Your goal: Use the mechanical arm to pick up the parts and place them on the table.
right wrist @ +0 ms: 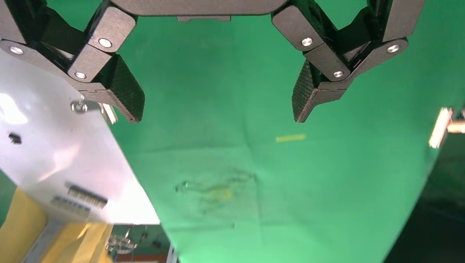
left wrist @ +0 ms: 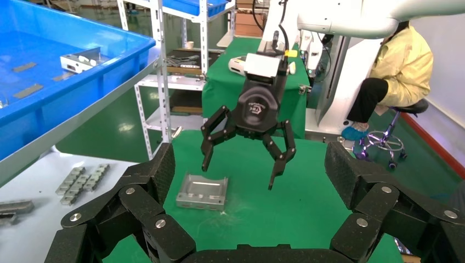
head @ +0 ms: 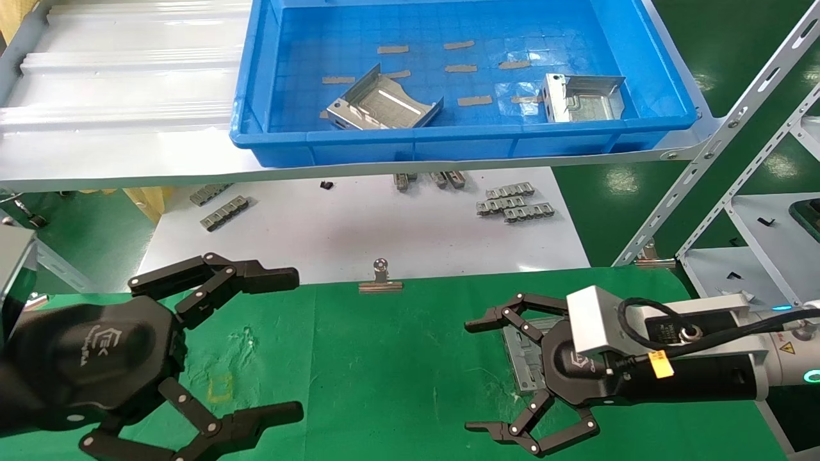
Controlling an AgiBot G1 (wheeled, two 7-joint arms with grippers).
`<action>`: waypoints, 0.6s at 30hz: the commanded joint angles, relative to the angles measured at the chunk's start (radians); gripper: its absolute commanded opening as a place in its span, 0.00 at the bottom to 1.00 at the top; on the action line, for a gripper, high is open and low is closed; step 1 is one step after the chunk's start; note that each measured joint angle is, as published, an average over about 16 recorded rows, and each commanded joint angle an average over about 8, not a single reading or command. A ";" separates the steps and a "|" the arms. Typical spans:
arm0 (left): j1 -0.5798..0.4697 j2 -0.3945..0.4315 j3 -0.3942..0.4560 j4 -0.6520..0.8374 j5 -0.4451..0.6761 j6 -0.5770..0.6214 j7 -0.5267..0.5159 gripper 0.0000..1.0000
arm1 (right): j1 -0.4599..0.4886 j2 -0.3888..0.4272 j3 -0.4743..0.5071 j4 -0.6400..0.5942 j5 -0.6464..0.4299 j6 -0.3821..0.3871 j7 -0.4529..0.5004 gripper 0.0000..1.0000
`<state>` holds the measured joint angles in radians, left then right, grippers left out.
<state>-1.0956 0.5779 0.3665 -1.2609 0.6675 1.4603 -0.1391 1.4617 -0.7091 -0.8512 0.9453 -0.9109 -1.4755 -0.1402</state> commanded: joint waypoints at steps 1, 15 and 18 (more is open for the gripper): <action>0.000 0.000 0.000 0.000 0.000 0.000 0.000 1.00 | -0.023 0.006 0.035 0.021 0.011 -0.001 0.020 1.00; 0.000 0.000 0.000 0.000 0.000 0.000 0.000 1.00 | -0.184 0.047 0.272 0.161 0.086 -0.010 0.156 1.00; 0.000 0.000 0.000 0.000 0.000 0.000 0.000 1.00 | -0.219 0.055 0.323 0.192 0.102 -0.011 0.185 1.00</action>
<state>-1.0956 0.5779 0.3667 -1.2609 0.6674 1.4603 -0.1390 1.2429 -0.6538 -0.5282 1.1368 -0.8090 -1.4869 0.0451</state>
